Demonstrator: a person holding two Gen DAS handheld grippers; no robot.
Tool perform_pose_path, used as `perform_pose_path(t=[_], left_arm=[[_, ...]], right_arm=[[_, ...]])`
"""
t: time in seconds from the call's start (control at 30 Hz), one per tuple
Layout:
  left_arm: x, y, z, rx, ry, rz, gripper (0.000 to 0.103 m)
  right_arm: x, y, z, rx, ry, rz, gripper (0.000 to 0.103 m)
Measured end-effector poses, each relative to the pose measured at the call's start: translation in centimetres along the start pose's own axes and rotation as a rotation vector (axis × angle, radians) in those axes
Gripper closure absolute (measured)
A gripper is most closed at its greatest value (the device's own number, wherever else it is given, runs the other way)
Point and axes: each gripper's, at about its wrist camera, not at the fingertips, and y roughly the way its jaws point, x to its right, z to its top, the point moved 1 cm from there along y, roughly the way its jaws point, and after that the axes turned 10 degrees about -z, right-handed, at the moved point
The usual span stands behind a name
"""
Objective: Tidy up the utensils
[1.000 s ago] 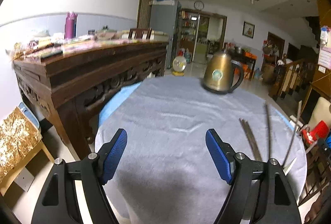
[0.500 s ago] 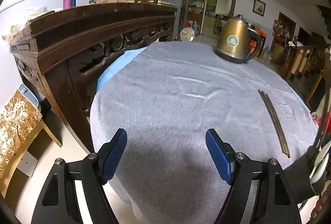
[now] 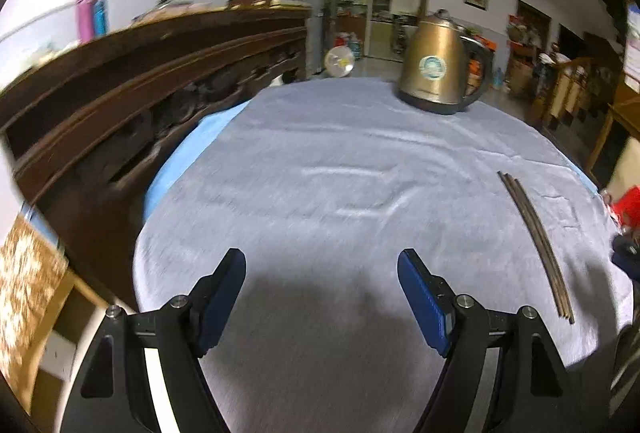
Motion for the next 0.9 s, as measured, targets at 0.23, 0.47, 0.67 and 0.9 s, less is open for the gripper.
perform_pose_path(t=[0.23, 0.47, 0.67, 0.9], left_arm=[[2.3, 3.7, 3.0, -0.020, 0.071, -0.070, 0.024], [4.6, 7.2, 4.7, -0.057, 0.140, -0.116, 0.024], [6.8, 10.0, 6.3, -0.080, 0.180, -0.167, 0.024], [11.0, 15.5, 8.6, -0.179, 0.181, -0.282, 0.024]], right_arm=[[-3.4, 7.9, 4.9, -0.122, -0.111, 0.011, 0.063], [-6.5, 14.6, 7.4, -0.235, -0.189, -0.013, 0.075], [-8.0, 17.5, 6.9, -0.282, -0.282, -0.104, 0.088], [-7.1, 18.2, 7.4, -0.288, -0.342, -0.157, 0.088]])
